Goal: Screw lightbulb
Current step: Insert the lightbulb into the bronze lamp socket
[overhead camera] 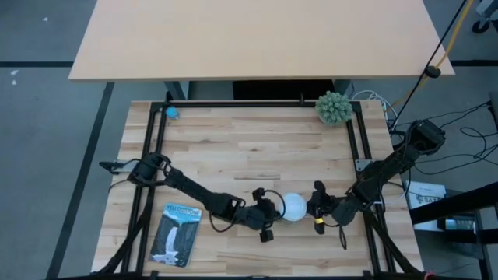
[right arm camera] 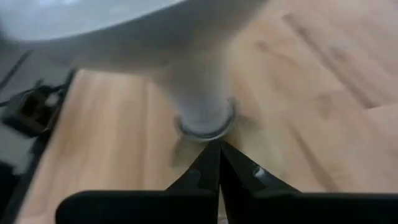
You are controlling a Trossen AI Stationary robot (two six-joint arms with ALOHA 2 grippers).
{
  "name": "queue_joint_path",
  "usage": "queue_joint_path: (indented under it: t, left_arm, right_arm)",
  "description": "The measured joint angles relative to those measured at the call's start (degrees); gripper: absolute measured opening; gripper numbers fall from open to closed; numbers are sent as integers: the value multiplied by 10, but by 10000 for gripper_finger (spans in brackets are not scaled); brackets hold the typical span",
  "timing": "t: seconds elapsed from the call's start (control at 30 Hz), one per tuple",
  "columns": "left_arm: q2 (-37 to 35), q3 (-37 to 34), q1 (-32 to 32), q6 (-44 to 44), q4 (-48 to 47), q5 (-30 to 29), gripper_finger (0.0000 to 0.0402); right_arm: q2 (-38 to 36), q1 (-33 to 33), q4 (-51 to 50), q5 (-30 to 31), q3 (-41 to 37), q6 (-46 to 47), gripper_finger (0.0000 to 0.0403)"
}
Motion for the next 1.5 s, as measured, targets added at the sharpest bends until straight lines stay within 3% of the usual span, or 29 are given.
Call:
queue_joint_path:
  t: [0.17, 0.33, 0.77, 1.1, 1.5]
  left_arm:
    - [0, 0, -13, 8, 37, 9, 0]
    - [0, 0, 1, 23, 63, 23, 0]
    - [0, 0, 25, 25, 56, 55, 0]
    - [0, 0, 34, 36, 43, 15, 0]
    - [0, 0, 37, 32, 32, 18, 0]
  right_arm:
    - [0, -2, 9, 78, 0, -18, 0]
    - [0, -2, 44, 87, 0, -53, 0]
    - [0, -2, 73, 24, 0, -51, 0]
    - [0, 0, 79, -20, 1, -39, 0]
    - [0, 0, 61, -35, 1, -32, 0]
